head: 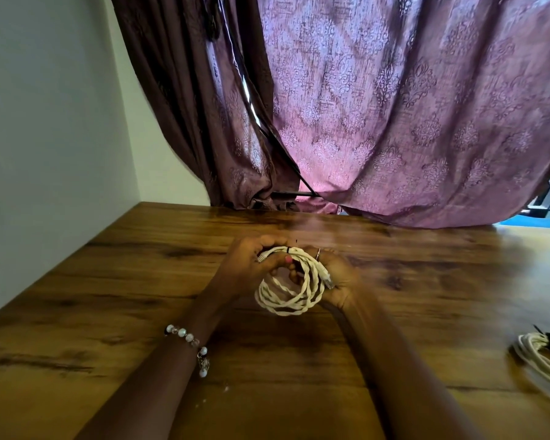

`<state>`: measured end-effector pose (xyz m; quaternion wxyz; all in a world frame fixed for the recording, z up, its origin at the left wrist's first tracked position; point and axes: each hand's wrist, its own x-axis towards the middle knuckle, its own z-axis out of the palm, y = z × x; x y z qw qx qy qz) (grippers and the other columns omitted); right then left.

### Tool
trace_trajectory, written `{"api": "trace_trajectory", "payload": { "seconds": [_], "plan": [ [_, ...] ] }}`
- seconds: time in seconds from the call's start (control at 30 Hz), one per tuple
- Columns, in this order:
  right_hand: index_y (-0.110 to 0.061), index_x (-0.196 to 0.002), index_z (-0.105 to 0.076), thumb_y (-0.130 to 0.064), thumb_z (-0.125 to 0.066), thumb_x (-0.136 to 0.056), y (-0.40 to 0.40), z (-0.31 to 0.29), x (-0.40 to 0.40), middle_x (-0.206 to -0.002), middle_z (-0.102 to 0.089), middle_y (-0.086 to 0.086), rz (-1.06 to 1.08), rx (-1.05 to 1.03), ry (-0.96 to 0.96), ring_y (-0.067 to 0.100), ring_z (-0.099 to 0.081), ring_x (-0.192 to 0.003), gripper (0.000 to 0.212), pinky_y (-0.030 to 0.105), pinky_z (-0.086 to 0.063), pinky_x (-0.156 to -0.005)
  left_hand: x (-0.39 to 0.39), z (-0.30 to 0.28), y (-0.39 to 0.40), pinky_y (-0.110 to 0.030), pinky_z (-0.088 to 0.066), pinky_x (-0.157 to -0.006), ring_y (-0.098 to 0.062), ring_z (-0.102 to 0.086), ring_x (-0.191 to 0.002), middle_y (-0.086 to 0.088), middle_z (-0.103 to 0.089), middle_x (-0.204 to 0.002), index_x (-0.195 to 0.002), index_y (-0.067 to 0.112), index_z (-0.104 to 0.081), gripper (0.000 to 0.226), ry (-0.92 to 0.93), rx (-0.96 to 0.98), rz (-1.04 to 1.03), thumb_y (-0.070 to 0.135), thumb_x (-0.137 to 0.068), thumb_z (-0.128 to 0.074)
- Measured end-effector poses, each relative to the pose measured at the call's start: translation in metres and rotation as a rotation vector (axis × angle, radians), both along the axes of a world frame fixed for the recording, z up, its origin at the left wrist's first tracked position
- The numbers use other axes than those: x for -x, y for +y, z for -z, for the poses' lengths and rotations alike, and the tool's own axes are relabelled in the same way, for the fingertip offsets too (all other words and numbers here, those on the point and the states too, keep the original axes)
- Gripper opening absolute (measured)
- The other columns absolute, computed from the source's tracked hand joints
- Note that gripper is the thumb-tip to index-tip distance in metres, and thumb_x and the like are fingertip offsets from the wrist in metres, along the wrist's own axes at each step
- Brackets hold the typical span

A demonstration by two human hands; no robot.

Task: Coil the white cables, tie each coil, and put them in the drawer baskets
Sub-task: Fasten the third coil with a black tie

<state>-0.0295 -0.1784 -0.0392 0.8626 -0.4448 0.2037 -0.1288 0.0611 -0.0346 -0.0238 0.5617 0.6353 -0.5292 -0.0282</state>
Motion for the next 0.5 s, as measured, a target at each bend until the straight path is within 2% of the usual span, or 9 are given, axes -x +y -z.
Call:
{"api": "trace_trajectory", "payload": {
  "seconds": [0.07,0.1,0.2,0.27,0.3,0.37,0.43,0.5],
  "plan": [
    [0.014,-0.106,-0.058,-0.004,-0.05,-0.085,0.005,-0.008,0.003,-0.094,-0.066,0.026,-0.04,-0.052,-0.022,0.032,-0.067,-0.082,0.029,0.041,-0.058,-0.08,0.0,-0.001,0.0,-0.051,-0.053,-0.073,-0.049,-0.062,-0.084,-0.013,-0.072,-0.094,-0.096,0.026,-0.072,0.023,0.105,0.003,0.044,0.008,-0.082,-0.068],
    [0.016,-0.104,-0.058,-0.001,-0.051,-0.083,0.007,-0.012,0.004,-0.091,-0.066,0.027,-0.036,-0.023,-0.039,0.032,-0.067,-0.078,0.028,0.04,-0.058,-0.077,0.001,-0.001,0.001,-0.054,-0.052,-0.074,-0.052,-0.061,-0.084,-0.019,-0.071,-0.095,-0.095,0.027,-0.072,0.027,0.142,0.003,0.067,0.003,-0.083,-0.067],
    [0.012,-0.083,-0.062,0.01,-0.053,-0.085,0.013,-0.021,0.012,-0.06,-0.066,0.016,0.113,0.207,-0.085,0.022,-0.065,-0.05,0.009,0.027,-0.054,-0.048,0.005,-0.002,0.0,-0.06,-0.049,-0.077,-0.047,-0.06,-0.082,-0.028,-0.068,-0.096,-0.091,0.028,-0.072,0.031,0.207,0.01,0.105,-0.002,-0.084,-0.064],
    [0.012,-0.081,-0.062,0.013,-0.054,-0.085,0.017,-0.028,0.017,-0.056,-0.065,0.013,0.161,0.327,-0.152,0.019,-0.063,-0.047,0.009,0.023,-0.051,-0.045,0.006,-0.001,-0.003,-0.056,-0.052,-0.072,-0.043,-0.059,-0.079,-0.027,-0.07,-0.091,-0.091,0.019,-0.071,0.022,0.269,0.008,0.082,-0.002,-0.084,-0.064],
    [0.011,-0.082,-0.062,0.013,-0.055,-0.085,0.017,-0.029,0.017,-0.057,-0.065,0.012,0.177,0.362,-0.174,0.018,-0.063,-0.047,0.009,0.023,-0.051,-0.045,0.007,0.0,-0.004,-0.049,-0.054,-0.067,-0.041,-0.059,-0.075,-0.024,-0.071,-0.086,-0.092,0.013,-0.069,0.017,0.3,0.004,0.071,-0.001,-0.084,-0.065],
    [0.01,-0.081,-0.062,0.011,-0.056,-0.086,0.02,-0.031,0.02,-0.057,-0.066,0.01,0.193,0.415,-0.193,0.016,-0.064,-0.048,0.008,0.021,-0.05,-0.045,0.007,0.001,-0.007,-0.041,-0.054,-0.064,-0.037,-0.058,-0.071,-0.01,-0.073,-0.075,-0.096,0.007,-0.064,0.016,0.372,-0.015,0.043,0.001,-0.082,-0.067],
    [0.01,-0.08,-0.063,0.009,-0.058,-0.086,0.02,-0.03,0.019,-0.06,-0.067,0.009,0.213,0.501,-0.184,0.014,-0.063,-0.05,0.007,0.021,-0.05,-0.047,0.004,0.003,-0.008,-0.053,-0.051,-0.074,-0.039,-0.058,-0.076,-0.005,-0.074,-0.074,-0.102,0.01,-0.062,0.024,0.42,-0.045,0.035,0.002,-0.081,-0.069],
    [0.009,-0.082,-0.065,0.007,-0.06,-0.085,0.018,-0.029,0.018,-0.067,-0.066,0.011,0.218,0.634,-0.167,0.013,-0.061,-0.054,0.006,0.022,-0.05,-0.051,0.002,0.004,-0.007,-0.061,-0.048,-0.079,-0.039,-0.057,-0.08,-0.008,-0.075,-0.08,-0.102,0.016,-0.066,0.025,0.396,-0.072,0.052,0.001,-0.082,-0.068]
  ]
}}
